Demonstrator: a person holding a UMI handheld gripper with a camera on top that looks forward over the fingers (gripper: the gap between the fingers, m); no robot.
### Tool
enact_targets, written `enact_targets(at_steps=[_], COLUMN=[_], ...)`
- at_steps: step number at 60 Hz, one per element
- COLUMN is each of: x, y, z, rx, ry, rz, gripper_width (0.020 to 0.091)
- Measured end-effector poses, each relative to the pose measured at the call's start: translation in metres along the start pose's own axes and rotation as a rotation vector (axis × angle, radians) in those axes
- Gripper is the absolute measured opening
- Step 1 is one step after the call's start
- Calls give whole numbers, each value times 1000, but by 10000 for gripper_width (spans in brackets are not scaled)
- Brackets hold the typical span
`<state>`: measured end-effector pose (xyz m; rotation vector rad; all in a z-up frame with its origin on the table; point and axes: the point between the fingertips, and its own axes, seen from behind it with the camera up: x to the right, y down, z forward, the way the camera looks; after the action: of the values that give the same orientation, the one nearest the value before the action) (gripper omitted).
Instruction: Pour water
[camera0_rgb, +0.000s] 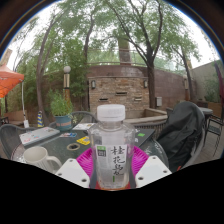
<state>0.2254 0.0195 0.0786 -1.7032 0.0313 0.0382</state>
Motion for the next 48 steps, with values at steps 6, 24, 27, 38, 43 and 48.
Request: enact_targets(at_steps=[6,24,27,38,43,48], x=[-2,8,-1,-40,-82,-110], y=[-1,11,3,-45,-77,-98], z=[10,-45,-66,-174,-233,-287], rx=[5,-231,-264,-354,-360,-374], ry=[13,125,153,257,285,283], rz=[-32,16,11,39,64,103], gripper_width=[458,831,830,830,831,832])
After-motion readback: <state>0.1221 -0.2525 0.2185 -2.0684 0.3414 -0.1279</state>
